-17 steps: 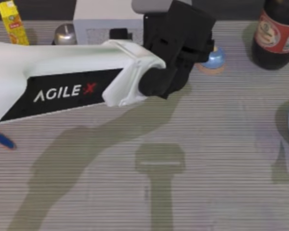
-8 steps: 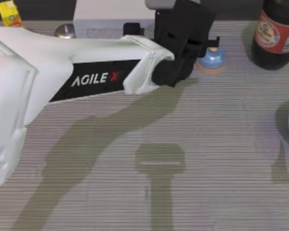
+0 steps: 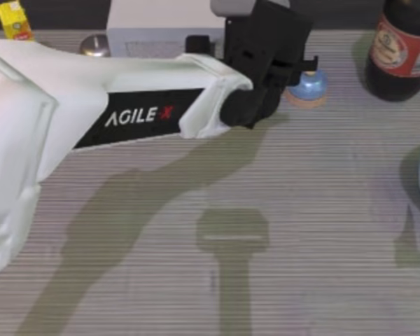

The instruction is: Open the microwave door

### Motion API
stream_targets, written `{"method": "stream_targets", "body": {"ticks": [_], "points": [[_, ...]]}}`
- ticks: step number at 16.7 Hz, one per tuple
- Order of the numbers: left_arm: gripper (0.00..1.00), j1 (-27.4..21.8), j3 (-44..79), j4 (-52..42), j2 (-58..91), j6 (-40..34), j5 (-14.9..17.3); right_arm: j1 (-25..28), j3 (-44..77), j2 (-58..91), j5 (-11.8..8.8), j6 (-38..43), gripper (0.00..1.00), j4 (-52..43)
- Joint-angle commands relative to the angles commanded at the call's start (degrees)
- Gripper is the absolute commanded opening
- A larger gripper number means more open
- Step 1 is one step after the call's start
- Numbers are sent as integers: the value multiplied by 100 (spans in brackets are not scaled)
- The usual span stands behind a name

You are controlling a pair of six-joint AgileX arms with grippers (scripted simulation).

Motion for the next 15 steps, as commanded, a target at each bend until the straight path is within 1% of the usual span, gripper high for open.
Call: {"method": "stream_targets", "body": {"ticks": [8, 9, 15], "points": [[2, 0, 0, 0, 0, 0, 0, 0, 0, 0, 0, 0, 100, 0], [0, 0, 0, 0, 0, 0, 0, 0, 0, 0, 0, 0, 100, 0], [0, 0, 0, 0, 0, 0, 0, 0, 0, 0, 0, 0, 100, 0]]}}
